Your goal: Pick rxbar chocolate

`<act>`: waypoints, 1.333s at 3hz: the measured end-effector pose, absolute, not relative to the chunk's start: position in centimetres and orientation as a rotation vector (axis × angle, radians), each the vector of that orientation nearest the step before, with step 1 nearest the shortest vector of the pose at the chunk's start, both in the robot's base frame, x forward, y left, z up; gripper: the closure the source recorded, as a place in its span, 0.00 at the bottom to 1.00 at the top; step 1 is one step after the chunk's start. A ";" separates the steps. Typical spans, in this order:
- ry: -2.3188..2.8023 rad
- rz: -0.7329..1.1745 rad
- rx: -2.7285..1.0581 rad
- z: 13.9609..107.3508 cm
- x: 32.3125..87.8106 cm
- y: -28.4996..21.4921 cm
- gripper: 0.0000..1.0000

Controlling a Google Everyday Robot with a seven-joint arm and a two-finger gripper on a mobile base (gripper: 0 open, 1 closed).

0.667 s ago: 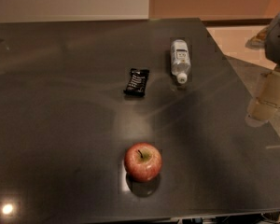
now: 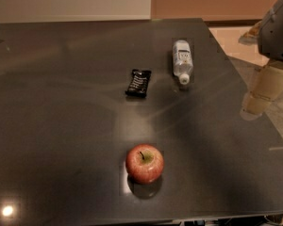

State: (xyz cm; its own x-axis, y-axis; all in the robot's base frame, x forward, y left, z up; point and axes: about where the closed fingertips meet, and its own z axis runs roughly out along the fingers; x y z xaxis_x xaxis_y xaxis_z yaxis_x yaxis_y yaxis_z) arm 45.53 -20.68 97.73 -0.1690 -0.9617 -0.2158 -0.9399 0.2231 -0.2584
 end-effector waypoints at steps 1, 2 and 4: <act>2.076 -0.083 -1.860 97.1 48.5 -18.7 0.00; 1.976 -0.088 -1.951 96.0 51.8 -16.3 0.00; 1.843 -0.084 -2.070 94.1 57.2 -12.3 0.00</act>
Offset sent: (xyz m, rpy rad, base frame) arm 0.1024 0.0729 -0.0319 -0.0240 -0.0526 0.3046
